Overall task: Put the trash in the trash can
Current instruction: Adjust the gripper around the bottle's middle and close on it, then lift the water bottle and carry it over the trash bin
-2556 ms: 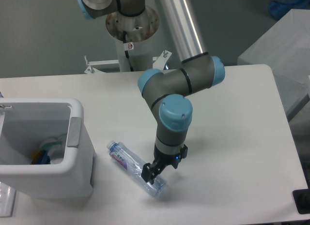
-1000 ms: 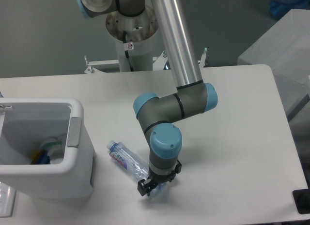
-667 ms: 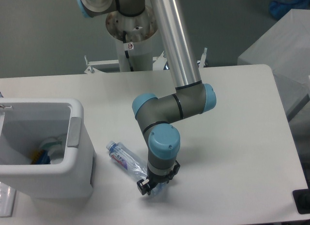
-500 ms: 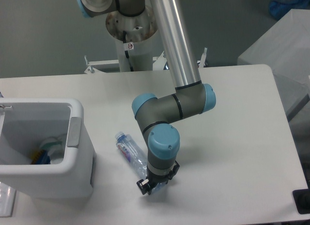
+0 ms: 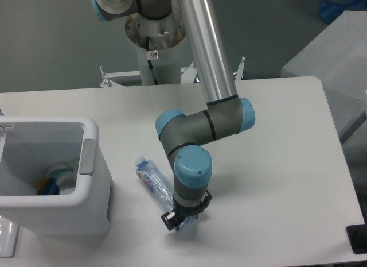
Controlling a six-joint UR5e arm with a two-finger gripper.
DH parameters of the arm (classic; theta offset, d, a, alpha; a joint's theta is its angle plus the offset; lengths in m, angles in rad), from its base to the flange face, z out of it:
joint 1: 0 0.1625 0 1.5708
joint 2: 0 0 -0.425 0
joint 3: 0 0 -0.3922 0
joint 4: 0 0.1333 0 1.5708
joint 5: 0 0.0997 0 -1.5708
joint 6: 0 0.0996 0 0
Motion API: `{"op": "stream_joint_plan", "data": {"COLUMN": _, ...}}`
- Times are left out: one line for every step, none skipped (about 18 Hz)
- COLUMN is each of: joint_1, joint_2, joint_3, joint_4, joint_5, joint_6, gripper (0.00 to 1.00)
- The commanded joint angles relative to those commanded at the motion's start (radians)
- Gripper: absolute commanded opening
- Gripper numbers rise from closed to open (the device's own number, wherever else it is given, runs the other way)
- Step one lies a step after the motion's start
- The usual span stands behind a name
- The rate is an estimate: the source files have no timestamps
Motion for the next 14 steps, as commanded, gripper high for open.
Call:
{"op": "stream_joint_plan", "data": {"joint_1": 0.002, "joint_2": 0.020, "joint_3": 0.009, "joint_4": 0.003, "joint_5": 0.002, "joint_6": 0.014, "gripper": 0.62}}
{"op": "stream_joint_plan", "data": {"joint_1": 0.002, "joint_2": 0.040, "joint_3": 0.024, "joint_4": 0.005, "joint_5": 0.000, "joint_6": 0.037, "gripper": 0.62}}
{"op": "stream_joint_plan", "data": {"joint_1": 0.006, "joint_2": 0.060, "joint_3": 0.041, "joint_4": 0.003, "joint_5": 0.000, "joint_6": 0.052, "gripper": 0.62}}
{"op": "stream_joint_plan", "data": {"joint_1": 0.011, "joint_2": 0.084, "joint_3": 0.055, "joint_4": 0.005, "joint_5": 0.000, "joint_6": 0.055, "gripper": 0.62}}
{"op": "stream_joint_plan", "data": {"joint_1": 0.014, "joint_2": 0.109, "joint_3": 0.069, "joint_4": 0.009, "joint_5": 0.000, "joint_6": 0.055, "gripper": 0.62}}
{"op": "stream_joint_plan", "data": {"joint_1": 0.015, "joint_2": 0.127, "joint_3": 0.086, "joint_4": 0.017, "joint_5": 0.000, "joint_6": 0.054, "gripper": 0.62}}
{"op": "stream_joint_plan", "data": {"joint_1": 0.023, "joint_2": 0.146, "joint_3": 0.095, "joint_4": 0.050, "joint_5": -0.002, "joint_6": 0.054, "gripper": 0.62}}
{"op": "stream_joint_plan", "data": {"joint_1": 0.041, "joint_2": 0.169, "joint_3": 0.097, "joint_4": 0.098, "joint_5": -0.003, "joint_6": 0.052, "gripper": 0.62}}
{"op": "stream_joint_plan", "data": {"joint_1": 0.054, "joint_2": 0.196, "joint_3": 0.098, "joint_4": 0.144, "joint_5": -0.008, "joint_6": 0.049, "gripper": 0.62}}
{"op": "stream_joint_plan", "data": {"joint_1": 0.055, "joint_2": 0.224, "joint_3": 0.100, "joint_4": 0.175, "joint_5": -0.011, "joint_6": 0.048, "gripper": 0.62}}
{"op": "stream_joint_plan", "data": {"joint_1": 0.055, "joint_2": 0.250, "joint_3": 0.103, "joint_4": 0.201, "joint_5": -0.020, "joint_6": 0.048, "gripper": 0.62}}
{"op": "stream_joint_plan", "data": {"joint_1": 0.058, "joint_2": 0.268, "joint_3": 0.110, "joint_4": 0.222, "joint_5": -0.034, "joint_6": 0.048, "gripper": 0.62}}
{"op": "stream_joint_plan", "data": {"joint_1": 0.060, "joint_2": 0.288, "joint_3": 0.121, "joint_4": 0.235, "joint_5": -0.044, "joint_6": 0.048, "gripper": 0.62}}
{"op": "stream_joint_plan", "data": {"joint_1": 0.060, "joint_2": 0.304, "joint_3": 0.142, "joint_4": 0.238, "joint_5": -0.060, "joint_6": 0.043, "gripper": 0.62}}
